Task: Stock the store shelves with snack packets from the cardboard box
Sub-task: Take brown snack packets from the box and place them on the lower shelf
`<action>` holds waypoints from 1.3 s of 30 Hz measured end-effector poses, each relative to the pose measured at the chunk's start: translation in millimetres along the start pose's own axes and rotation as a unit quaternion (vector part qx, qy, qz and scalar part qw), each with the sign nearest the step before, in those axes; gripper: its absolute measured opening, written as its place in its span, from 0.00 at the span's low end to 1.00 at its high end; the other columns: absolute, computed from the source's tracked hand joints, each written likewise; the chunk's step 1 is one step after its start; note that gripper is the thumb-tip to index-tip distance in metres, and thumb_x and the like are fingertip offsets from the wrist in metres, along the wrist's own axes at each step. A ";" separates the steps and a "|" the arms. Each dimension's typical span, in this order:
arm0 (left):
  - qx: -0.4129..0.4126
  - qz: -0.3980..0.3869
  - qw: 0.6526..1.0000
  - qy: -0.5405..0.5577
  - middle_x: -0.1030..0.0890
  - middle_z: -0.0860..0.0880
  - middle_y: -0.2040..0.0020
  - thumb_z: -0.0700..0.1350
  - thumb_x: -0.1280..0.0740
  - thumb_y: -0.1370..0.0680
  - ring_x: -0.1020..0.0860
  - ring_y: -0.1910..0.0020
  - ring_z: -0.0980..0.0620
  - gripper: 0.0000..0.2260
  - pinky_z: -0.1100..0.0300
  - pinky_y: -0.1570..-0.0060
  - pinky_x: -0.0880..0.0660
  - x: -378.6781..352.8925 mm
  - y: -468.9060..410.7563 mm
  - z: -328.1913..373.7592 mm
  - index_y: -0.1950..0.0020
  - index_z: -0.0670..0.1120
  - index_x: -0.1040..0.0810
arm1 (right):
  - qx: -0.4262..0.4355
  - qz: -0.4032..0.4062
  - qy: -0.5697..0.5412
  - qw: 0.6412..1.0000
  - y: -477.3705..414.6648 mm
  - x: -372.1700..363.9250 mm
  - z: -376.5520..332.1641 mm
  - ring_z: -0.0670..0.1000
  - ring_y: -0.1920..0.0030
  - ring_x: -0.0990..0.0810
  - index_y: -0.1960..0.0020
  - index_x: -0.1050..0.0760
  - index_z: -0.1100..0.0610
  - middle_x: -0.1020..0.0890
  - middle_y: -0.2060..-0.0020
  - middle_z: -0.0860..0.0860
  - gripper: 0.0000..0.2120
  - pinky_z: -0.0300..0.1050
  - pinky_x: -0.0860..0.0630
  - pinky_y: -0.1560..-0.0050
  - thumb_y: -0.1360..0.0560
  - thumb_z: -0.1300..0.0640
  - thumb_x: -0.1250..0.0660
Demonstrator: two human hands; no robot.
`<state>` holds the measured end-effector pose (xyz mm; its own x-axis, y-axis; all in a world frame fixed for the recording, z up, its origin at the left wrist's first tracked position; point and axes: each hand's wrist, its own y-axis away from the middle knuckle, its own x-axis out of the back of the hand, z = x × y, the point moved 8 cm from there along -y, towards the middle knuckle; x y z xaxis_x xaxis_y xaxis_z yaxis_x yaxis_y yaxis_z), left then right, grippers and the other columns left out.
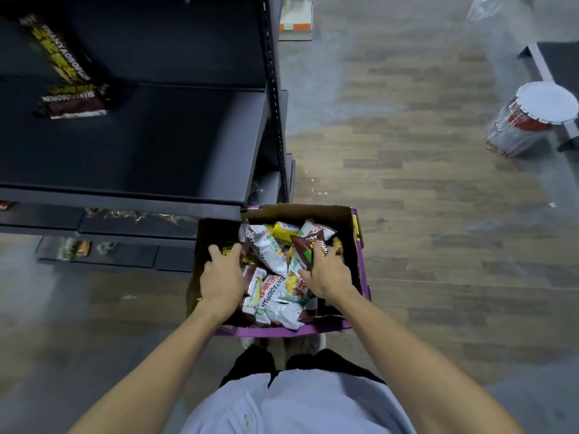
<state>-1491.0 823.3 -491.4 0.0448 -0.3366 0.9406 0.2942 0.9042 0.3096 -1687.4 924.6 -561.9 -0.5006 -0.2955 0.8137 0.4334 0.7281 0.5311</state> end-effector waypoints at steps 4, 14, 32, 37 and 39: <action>-0.078 0.035 0.996 -0.023 0.34 0.40 0.44 0.40 0.35 0.23 0.26 0.55 0.39 0.20 0.51 0.65 0.29 0.0 9.0 38.7 0.32 0.50 0.35 | 0.004 -0.041 0.006 0.999 0.9 -3.8 3.0 0.62 0.36 0.26 0.20 0.61 0.51 0.38 0.27 0.62 0.47 0.55 0.24 0.46 0.24 0.37 0.36; -0.067 -0.070 0.993 0.061 0.37 0.41 0.36 0.49 0.28 0.25 0.27 0.40 0.38 0.41 0.50 0.44 0.27 -76.4 22.6 51.7 0.20 0.58 0.50 | -0.014 -0.047 0.011 0.999 10.4 -4.4 9.7 0.62 0.42 0.22 0.20 0.61 0.44 0.32 0.32 0.61 0.46 0.54 0.24 0.49 0.24 0.42 0.31; -0.045 -0.077 0.994 -0.059 0.27 0.40 0.40 0.47 0.32 0.24 0.21 0.50 0.41 0.36 0.51 0.55 0.25 -69.7 -6.5 72.3 0.21 0.58 0.47 | -0.028 0.019 -0.011 0.999 8.7 4.0 8.1 0.62 0.46 0.21 0.20 0.55 0.47 0.25 0.42 0.61 0.45 0.53 0.23 0.52 0.25 0.50 0.28; -0.049 -0.059 0.996 -0.044 0.27 0.42 0.39 0.48 0.32 0.24 0.21 0.48 0.41 0.35 0.50 0.54 0.25 -62.4 5.8 65.5 0.22 0.58 0.45 | -0.008 0.044 -0.022 0.999 17.0 13.2 7.7 0.62 0.47 0.20 0.21 0.52 0.48 0.24 0.44 0.60 0.42 0.53 0.24 0.53 0.25 0.50 0.28; -0.041 -0.051 0.997 -0.033 0.27 0.42 0.40 0.48 0.31 0.24 0.21 0.49 0.41 0.35 0.50 0.54 0.25 -57.6 10.5 62.3 0.22 0.59 0.45 | -0.003 0.051 -0.030 0.998 20.8 15.6 8.0 0.61 0.47 0.20 0.21 0.52 0.48 0.24 0.44 0.60 0.42 0.53 0.23 0.52 0.25 0.50 0.28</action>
<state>-1549.9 868.5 -533.6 -0.0518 -0.4057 0.9125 0.3705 0.8407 0.3949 -1692.2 940.0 -540.0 -0.4982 -0.1818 0.8478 0.4888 0.7487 0.4478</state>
